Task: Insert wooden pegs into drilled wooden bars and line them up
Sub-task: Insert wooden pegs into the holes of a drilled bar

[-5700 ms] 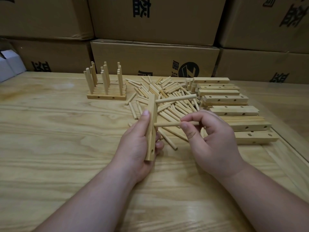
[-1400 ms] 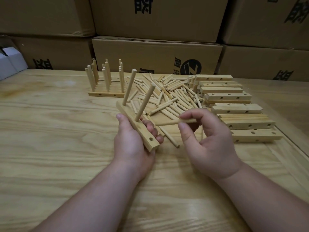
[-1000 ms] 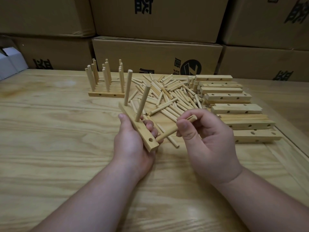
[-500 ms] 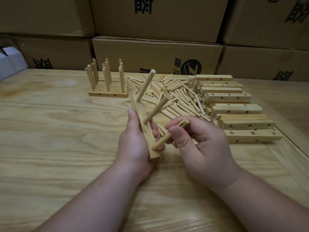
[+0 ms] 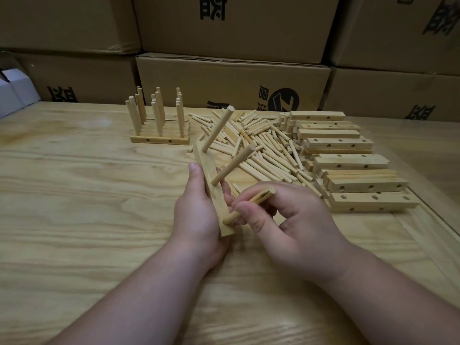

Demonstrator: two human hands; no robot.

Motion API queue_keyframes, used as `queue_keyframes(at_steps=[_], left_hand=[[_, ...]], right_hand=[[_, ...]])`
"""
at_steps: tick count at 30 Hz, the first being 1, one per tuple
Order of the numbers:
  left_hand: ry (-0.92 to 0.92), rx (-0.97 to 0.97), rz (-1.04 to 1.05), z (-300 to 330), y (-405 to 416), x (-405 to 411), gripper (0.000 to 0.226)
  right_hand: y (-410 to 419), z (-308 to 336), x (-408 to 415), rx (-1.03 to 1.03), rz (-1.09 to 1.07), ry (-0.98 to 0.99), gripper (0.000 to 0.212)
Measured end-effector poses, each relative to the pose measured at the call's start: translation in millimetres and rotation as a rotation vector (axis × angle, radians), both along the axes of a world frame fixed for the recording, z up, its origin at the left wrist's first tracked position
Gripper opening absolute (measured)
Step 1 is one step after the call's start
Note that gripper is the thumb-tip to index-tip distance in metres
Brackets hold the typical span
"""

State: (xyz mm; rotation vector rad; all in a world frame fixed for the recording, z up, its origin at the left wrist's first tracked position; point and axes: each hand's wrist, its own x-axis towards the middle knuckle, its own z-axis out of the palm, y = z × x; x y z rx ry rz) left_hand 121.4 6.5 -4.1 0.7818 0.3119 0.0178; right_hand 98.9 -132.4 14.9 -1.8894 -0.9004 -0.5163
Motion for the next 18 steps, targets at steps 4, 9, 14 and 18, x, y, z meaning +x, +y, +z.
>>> queue_keyframes(at_steps=[4, 9, 14, 18], left_hand=[[-0.031, -0.047, -0.015, 1, 1, 1, 0.055], [-0.093, -0.05, -0.086, 4, 4, 1, 0.053], [-0.069, -0.002, -0.078, 4, 2, 0, 0.044], [-0.083, 0.057, -0.081, 4, 0, -1, 0.042]], right_hand=[[1, -3, -1, 0.011, -0.009, 0.063, 0.012], [-2, -2, 3, 0.21, 0.059, 0.502, 0.013], [-15, 5, 9, 0.123, 0.131, 0.703, 0.008], [-25, 9, 13, -0.231, -0.048, 0.558, 0.013]])
